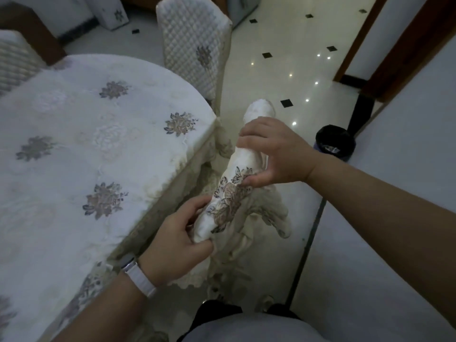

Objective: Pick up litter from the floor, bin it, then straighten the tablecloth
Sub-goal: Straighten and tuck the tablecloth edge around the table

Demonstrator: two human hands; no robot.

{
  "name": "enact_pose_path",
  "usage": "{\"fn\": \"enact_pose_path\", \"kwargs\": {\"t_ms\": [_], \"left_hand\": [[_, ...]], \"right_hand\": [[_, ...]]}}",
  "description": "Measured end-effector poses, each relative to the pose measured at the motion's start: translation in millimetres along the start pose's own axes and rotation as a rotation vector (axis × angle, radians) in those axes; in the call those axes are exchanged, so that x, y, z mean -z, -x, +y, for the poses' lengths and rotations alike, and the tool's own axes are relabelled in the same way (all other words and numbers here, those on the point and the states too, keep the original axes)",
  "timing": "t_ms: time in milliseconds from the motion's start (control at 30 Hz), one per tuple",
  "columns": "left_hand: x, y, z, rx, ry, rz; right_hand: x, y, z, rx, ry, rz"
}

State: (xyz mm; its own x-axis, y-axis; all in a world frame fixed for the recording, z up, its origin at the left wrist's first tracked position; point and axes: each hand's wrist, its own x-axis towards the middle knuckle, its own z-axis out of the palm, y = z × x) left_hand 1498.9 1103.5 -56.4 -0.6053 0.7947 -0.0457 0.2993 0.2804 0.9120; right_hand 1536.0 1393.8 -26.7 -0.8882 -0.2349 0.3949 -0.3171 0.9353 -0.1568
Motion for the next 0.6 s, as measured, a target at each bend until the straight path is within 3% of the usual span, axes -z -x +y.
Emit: {"fn": "enact_pose_path", "kwargs": {"t_ms": [233, 367, 600], "left_hand": [[38, -5, -7, -0.012, 0.004, 0.027], [49, -4, -6, -0.055, -0.135, 0.08], [43, -5, 8, 0.067, -0.46, 0.382]], "right_hand": [[-8, -54, 0, 0.1, -0.064, -0.03], [-18, -74, 2, 0.139, -0.101, -0.004], [-44, -109, 16, 0.258, -0.173, 0.123]]}}
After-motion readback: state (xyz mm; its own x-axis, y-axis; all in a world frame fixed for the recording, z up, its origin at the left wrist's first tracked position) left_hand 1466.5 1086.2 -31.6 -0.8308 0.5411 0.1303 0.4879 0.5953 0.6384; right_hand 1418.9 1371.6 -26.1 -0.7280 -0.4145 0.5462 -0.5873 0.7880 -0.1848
